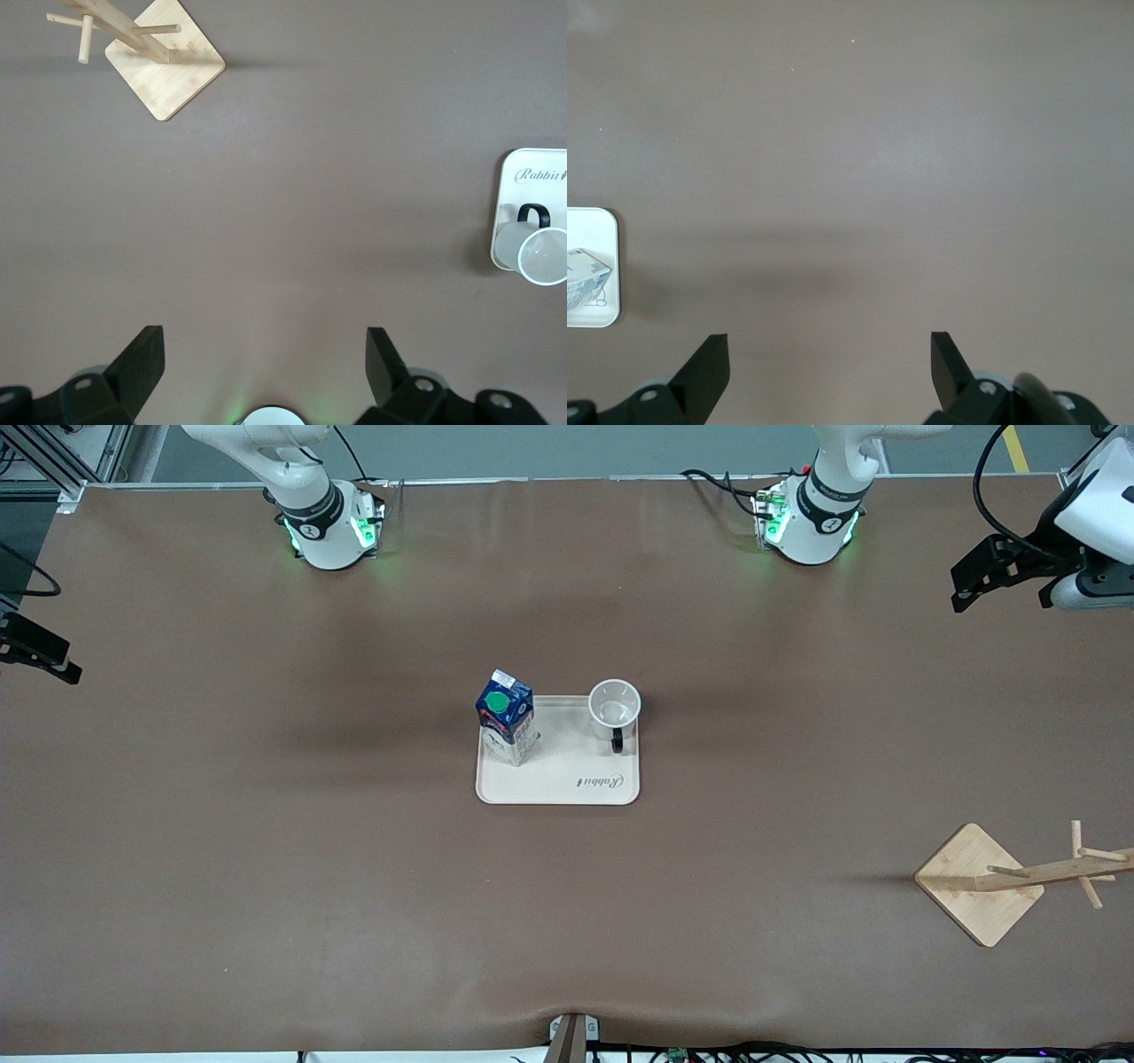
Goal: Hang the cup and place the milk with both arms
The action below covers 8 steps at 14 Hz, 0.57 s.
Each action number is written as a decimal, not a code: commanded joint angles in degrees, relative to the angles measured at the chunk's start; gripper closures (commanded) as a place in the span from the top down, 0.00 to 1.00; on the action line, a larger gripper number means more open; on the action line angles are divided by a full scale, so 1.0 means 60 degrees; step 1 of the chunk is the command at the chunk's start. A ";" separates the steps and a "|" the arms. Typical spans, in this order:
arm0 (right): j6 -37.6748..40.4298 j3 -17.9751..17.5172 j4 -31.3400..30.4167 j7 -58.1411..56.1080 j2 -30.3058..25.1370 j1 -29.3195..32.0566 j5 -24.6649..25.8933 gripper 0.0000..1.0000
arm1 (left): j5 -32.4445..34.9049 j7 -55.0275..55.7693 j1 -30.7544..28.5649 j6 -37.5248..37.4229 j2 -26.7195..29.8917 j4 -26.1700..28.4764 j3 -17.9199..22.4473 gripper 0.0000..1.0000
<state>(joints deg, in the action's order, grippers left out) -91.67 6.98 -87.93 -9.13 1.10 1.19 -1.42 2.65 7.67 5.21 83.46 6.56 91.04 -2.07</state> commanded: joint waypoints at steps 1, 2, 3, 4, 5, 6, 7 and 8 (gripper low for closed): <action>0.0146 -0.0138 0.0270 -0.0017 0.0241 0.0094 0.0061 1.00 | -0.0192 -0.0107 0.0011 -0.0155 -0.0039 -0.0144 -0.0006 1.00; 0.0132 -0.0138 0.0270 -0.0017 0.0241 0.0094 0.0061 1.00 | -0.0192 -0.0107 0.0011 -0.0155 -0.0039 -0.0144 -0.0006 1.00; 0.0132 -0.0138 0.0270 -0.0017 0.0241 0.0108 0.0061 1.00 | -0.0178 -0.0064 0.0011 -0.0155 -0.0039 -0.0144 -0.0006 1.00; 0.0146 -0.0138 0.0270 -0.0017 0.0241 0.0123 0.0061 1.00 | -0.0178 -0.0034 0.0011 -0.0155 -0.0039 -0.0158 -0.0006 1.00; 0.0132 -0.0138 0.0270 -0.0017 0.0241 0.0152 0.0061 1.00 | -0.0178 -0.0005 0.0026 -0.0155 -0.0039 -0.0217 -0.0006 1.00; 0.0146 -0.0138 0.0270 -0.0031 0.0241 0.0181 0.0061 1.00 | -0.0163 -0.0062 0.0040 -0.0155 -0.0097 -0.0261 -0.0006 1.00; 0.0132 -0.0138 0.0284 -0.0017 0.0241 0.0153 0.0061 1.00 | -0.0119 -0.0107 0.0070 -0.0155 -0.0185 -0.0276 -0.0006 1.00; 0.0132 -0.0138 0.0285 -0.0017 0.0241 0.0152 0.0061 1.00 | -0.0163 -0.0005 0.0070 -0.0155 -0.0185 -0.0218 -0.0020 1.00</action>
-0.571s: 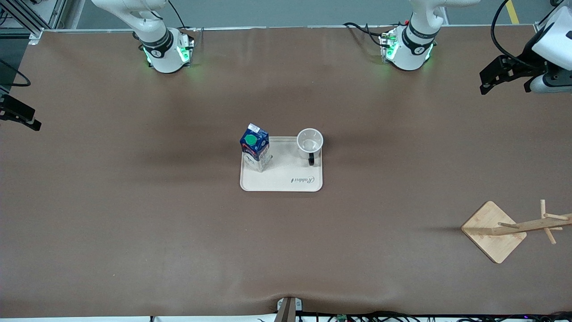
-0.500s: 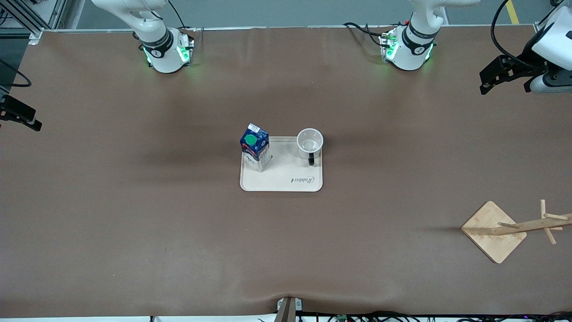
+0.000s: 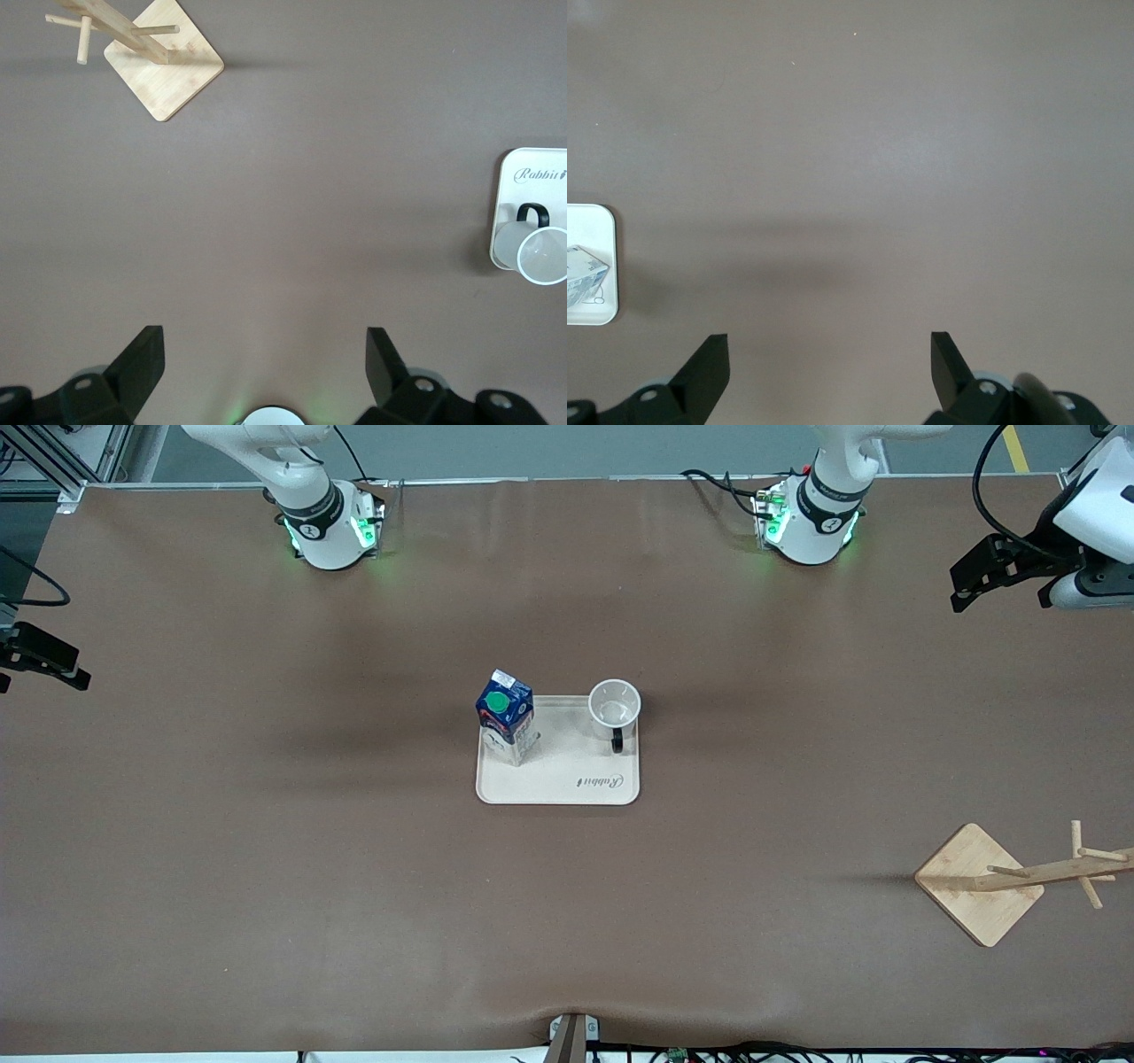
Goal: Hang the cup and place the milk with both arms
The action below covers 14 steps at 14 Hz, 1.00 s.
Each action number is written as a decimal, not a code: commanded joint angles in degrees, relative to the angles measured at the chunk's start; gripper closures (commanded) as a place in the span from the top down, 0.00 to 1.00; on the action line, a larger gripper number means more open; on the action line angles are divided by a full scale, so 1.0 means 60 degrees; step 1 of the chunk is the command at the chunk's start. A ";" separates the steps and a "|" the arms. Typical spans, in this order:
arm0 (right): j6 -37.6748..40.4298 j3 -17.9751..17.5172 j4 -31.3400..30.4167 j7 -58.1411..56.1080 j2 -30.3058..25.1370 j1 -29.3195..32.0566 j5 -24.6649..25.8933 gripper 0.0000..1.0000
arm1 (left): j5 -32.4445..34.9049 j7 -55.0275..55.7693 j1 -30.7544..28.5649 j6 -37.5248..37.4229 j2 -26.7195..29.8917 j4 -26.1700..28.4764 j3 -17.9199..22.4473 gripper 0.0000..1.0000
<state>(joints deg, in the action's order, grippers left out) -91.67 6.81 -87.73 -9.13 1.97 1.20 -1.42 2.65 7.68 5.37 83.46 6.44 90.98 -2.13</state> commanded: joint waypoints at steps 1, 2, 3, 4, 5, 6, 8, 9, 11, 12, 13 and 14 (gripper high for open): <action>0.0131 -0.0109 0.0251 -0.0031 0.0096 0.0152 0.0061 1.00 | -0.0177 0.0053 0.0057 -0.0155 -0.0223 -0.0135 -0.0199 1.00; 0.0131 -0.0109 0.0251 -0.0031 0.0096 0.0152 0.0061 1.00 | -0.0120 0.0184 0.0028 -0.0111 -0.0340 -0.0120 -0.0520 1.00; 0.0131 -0.0109 0.0251 -0.0017 0.0096 0.0152 0.0061 1.00 | -0.0032 0.0418 0.0028 -0.0038 -0.0457 -0.0091 -0.0814 1.00; 0.0131 -0.0109 0.0251 -0.0017 0.0096 0.0137 0.0061 1.00 | -0.0031 0.0739 0.0028 0.0093 -0.0531 0.0069 -0.1049 1.00; 0.0131 -0.0109 0.0251 -0.0017 0.0096 0.0152 0.0061 1.00 | -0.0031 0.1134 0.0013 0.0428 -0.0532 0.0419 -0.1327 1.00; 0.0131 -0.0109 0.0251 -0.0017 0.0096 0.0166 0.0061 1.00 | -0.0031 0.1544 -0.0001 0.0808 -0.0517 0.0814 -0.1663 1.00; 0.0117 -0.0109 0.0323 -0.0002 0.0096 0.0181 0.0075 1.00 | -0.0031 0.2423 -0.0002 0.1497 -0.0517 0.1474 -0.2220 1.00; 0.0117 -0.0109 0.0397 -0.0002 0.0096 0.0181 0.0075 1.00 | -0.0031 0.2818 -0.0002 0.1848 -0.0517 0.1796 -0.2513 1.00; 0.0117 -0.0109 0.0427 -0.0002 0.0096 0.0195 0.0075 1.00 | -0.0031 0.3668 0.0013 0.2537 -0.0517 0.2455 -0.2968 1.00; 0.0088 -0.0109 0.0427 -0.0002 0.0096 0.0196 0.0061 1.00 | -0.0046 0.4049 0.0013 0.2932 -0.0531 0.2763 -0.3231 1.00; 0.0058 -0.0109 0.0427 -0.0002 0.0096 0.0181 0.0061 1.00 | -0.0046 0.4401 -0.0001 0.3414 -0.0633 0.3085 -0.3495 1.00; 0.0029 -0.0109 0.0427 -0.0002 0.0096 0.0181 0.0075 1.00 | -0.0031 0.4694 0.0013 0.3825 -0.0794 0.3335 -0.3700 1.00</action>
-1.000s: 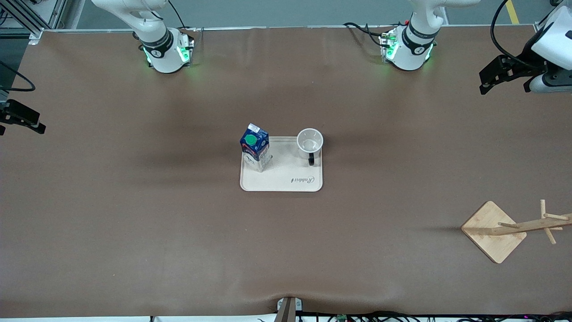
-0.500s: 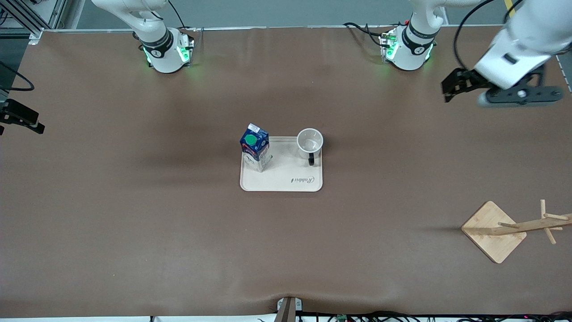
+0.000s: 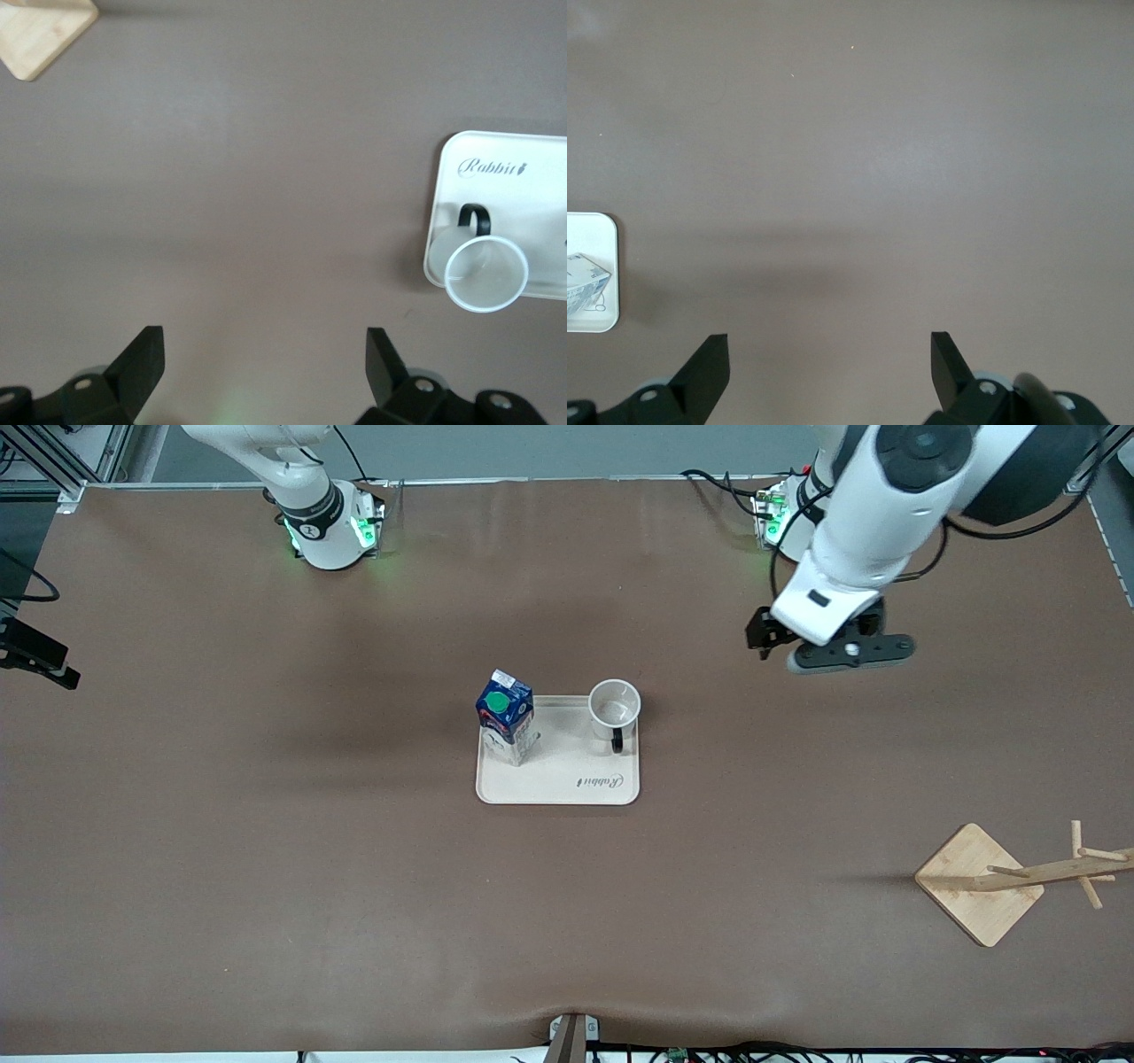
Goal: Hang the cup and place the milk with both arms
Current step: 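Reach the left gripper down to the white mug on the tray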
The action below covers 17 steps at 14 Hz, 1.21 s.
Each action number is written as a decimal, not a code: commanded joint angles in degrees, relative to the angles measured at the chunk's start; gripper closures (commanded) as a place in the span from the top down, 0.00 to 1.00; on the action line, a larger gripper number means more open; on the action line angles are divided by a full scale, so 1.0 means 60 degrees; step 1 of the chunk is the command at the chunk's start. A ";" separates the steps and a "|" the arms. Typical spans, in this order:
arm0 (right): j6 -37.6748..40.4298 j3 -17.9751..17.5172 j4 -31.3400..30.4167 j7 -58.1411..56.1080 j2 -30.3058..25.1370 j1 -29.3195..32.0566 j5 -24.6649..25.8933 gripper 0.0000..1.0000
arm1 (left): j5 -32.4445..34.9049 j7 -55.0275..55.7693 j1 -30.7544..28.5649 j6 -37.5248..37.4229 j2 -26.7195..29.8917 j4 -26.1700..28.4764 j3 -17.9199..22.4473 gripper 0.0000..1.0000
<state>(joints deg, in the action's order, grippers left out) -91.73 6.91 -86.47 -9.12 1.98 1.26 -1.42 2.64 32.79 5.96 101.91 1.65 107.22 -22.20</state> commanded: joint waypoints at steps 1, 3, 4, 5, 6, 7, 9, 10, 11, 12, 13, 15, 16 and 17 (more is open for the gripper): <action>0.0040 -0.0127 0.0217 -0.0003 0.0096 0.0156 0.0075 1.00 | -0.0045 0.0700 -0.0086 0.1087 -0.0215 0.0790 -0.0532 1.00; 0.0040 -0.0127 0.0217 -0.0017 0.0125 0.0155 0.0061 1.00 | -0.0030 0.1081 -0.0057 0.1586 -0.0859 0.0836 -0.0826 1.00; 0.0025 -0.0127 0.0217 -0.0018 0.0139 0.0141 0.0061 1.00 | -0.0030 0.1314 -0.0013 0.1922 -0.1137 0.0865 -0.0943 1.00; 0.0040 -0.0141 0.0217 -0.0018 0.0227 0.0112 0.0061 1.00 | -0.0016 0.1563 0.0089 0.2216 -0.1386 0.0865 -0.0973 1.00; 0.0054 -0.0141 0.0217 -0.0003 0.0285 0.0068 0.0061 1.00 | -0.0016 0.1827 0.0264 0.2451 -0.1650 0.0865 -0.0974 1.00; 0.0069 -0.0141 0.0217 -0.0003 0.0344 -0.0005 0.0061 1.00 | -0.0016 0.2033 0.0367 0.2743 -0.1870 0.0865 -0.0974 1.00; 0.0040 -0.0156 0.0217 -0.0061 0.0374 -0.0093 0.0061 1.00 | -0.0030 0.2762 0.0601 0.3154 -0.2368 0.0865 -0.1003 1.00; 0.0040 -0.0156 0.0217 -0.0091 0.0446 -0.0036 0.0046 1.00 | -0.0030 0.3246 0.0791 0.3345 -0.2646 0.0851 -0.1003 1.00; 0.0025 -0.0156 0.0217 -0.0120 0.0520 0.0037 -0.0113 1.00 | -0.0030 0.3453 0.0895 0.3579 -0.2866 0.0836 -0.1003 1.00; 0.0025 -0.0127 0.0217 -0.0120 0.0622 0.0067 -0.0420 1.00 | -0.0030 0.3484 0.0954 0.3885 -0.3057 0.0850 -0.1003 1.00; 0.0156 -0.0127 0.0130 -0.0149 0.0724 0.0053 -0.0553 1.00 | -0.0016 0.3499 0.1041 0.4121 -0.3349 0.0850 -0.1003 1.00; 0.0347 -0.0127 -0.0017 -0.0222 0.1046 0.0053 -0.0569 1.00 | -0.0016 0.3514 0.1202 0.4415 -0.3760 0.0850 -0.0974 0.98; 0.0464 -0.0127 -0.0032 -0.0223 0.1178 0.0038 -0.0569 1.00 | -0.0016 0.3514 0.1247 0.4430 -0.3922 0.0850 -0.0974 0.92; 0.0508 -0.0127 -0.0032 -0.0223 0.1223 0.0024 -0.0569 1.00 | -0.0016 0.3514 0.1262 0.4431 -0.4083 0.0850 -0.0974 0.89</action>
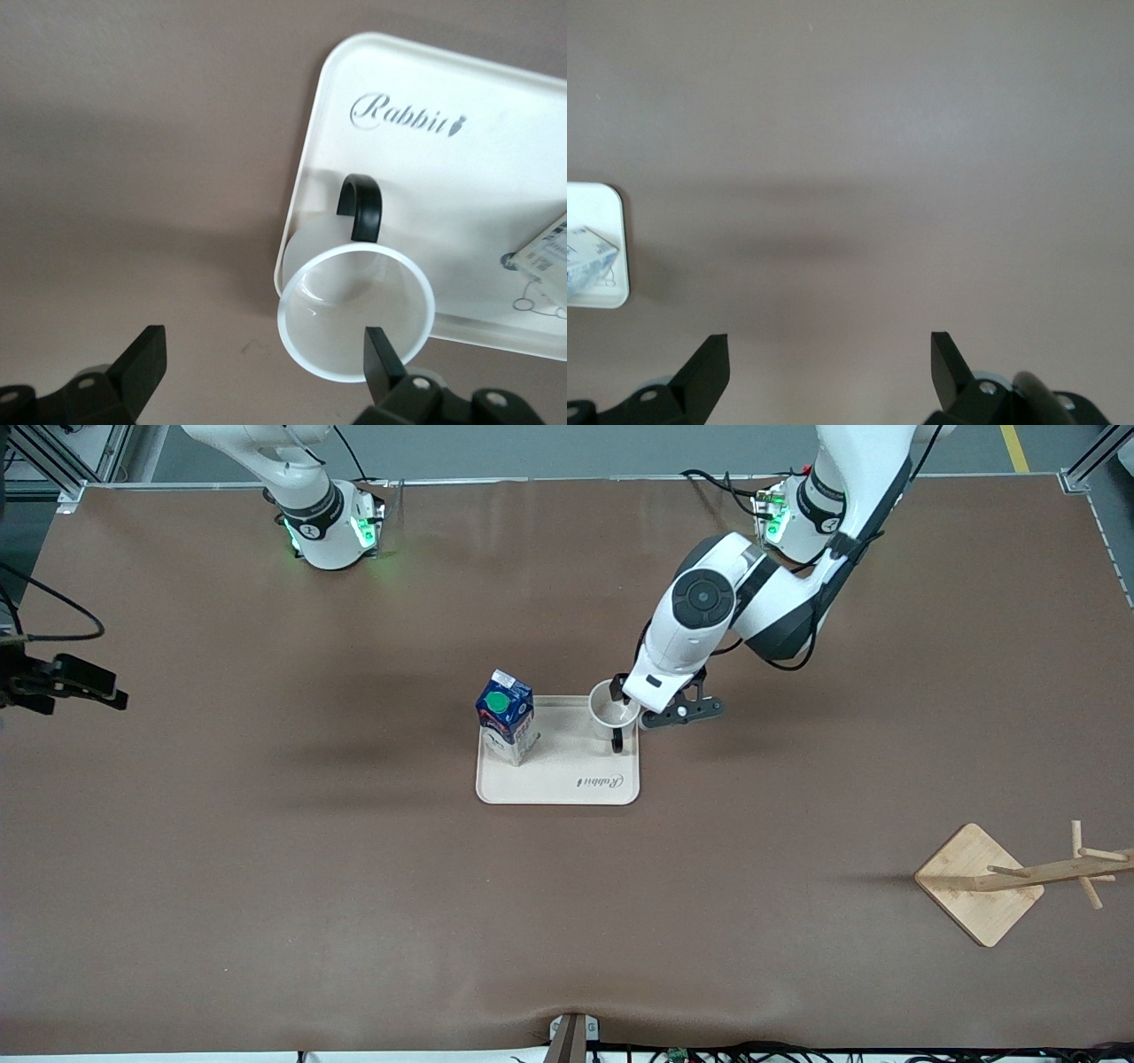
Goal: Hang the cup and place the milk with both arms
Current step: 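Reach the left gripper down to the white mug on the tray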
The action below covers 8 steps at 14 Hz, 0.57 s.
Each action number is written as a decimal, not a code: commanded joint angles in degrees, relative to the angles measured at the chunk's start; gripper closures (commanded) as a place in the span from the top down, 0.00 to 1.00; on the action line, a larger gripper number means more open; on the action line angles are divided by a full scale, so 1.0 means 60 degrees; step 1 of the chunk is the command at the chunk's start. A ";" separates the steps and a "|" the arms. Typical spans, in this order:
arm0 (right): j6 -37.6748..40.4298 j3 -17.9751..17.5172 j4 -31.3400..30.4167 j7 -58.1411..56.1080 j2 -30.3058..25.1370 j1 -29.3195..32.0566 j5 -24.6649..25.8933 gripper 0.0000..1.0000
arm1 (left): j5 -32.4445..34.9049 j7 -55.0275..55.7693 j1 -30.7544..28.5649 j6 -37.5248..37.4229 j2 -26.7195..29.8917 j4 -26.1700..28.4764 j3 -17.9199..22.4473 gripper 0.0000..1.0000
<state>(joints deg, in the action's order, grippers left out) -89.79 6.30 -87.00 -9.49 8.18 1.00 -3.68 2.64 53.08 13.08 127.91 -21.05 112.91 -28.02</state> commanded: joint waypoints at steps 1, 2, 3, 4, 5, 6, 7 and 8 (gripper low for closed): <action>0.0184 -0.0024 0.0056 -0.0161 0.0276 0.0053 -0.0193 1.00 | -0.0016 0.0119 0.0075 0.0112 -0.0432 -0.0112 -0.0002 0.86; 0.0213 -0.0024 0.0042 -0.0146 0.0407 0.0067 -0.0193 1.00 | -0.0001 0.0118 0.0104 0.0156 -0.0534 -0.0097 -0.0002 0.81; 0.0228 -0.0024 -0.0118 -0.0146 0.0452 0.0053 -0.0193 1.00 | -0.0016 0.0118 0.0264 0.0142 -0.0550 -0.0068 -0.0002 0.78; 0.0228 -0.0024 -0.0409 -0.0088 0.0467 0.0038 -0.0193 1.00 | -0.0016 0.0118 0.0309 0.0156 -0.0652 -0.0010 0.0012 0.74; 0.0185 -0.0039 -0.0688 -0.0073 0.0481 0.0038 -0.0280 1.00 | -0.0016 0.0118 0.0310 0.0156 -0.0740 -0.0009 0.0012 0.73; 0.0170 -0.0024 -0.0894 -0.0044 0.0482 -0.0020 -0.0687 1.00 | -0.0016 0.0118 0.0339 0.0156 -0.0784 -0.0009 0.0012 0.71; 0.0184 -0.0024 -0.0910 0.0116 0.0496 -0.0035 -0.0967 1.00 | -0.0001 0.0118 0.0339 0.0171 -0.0886 -0.0038 0.0012 0.66; 0.0184 -0.0039 -0.0910 0.0451 0.0511 -0.0079 -0.1027 1.00 | -0.0001 0.0118 0.0354 0.0200 -0.0931 -0.0038 0.0012 0.59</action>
<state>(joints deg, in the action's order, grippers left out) -88.66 6.21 -91.60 -9.14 11.84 0.87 -7.97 2.64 53.08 14.91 128.46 -26.03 112.89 -28.03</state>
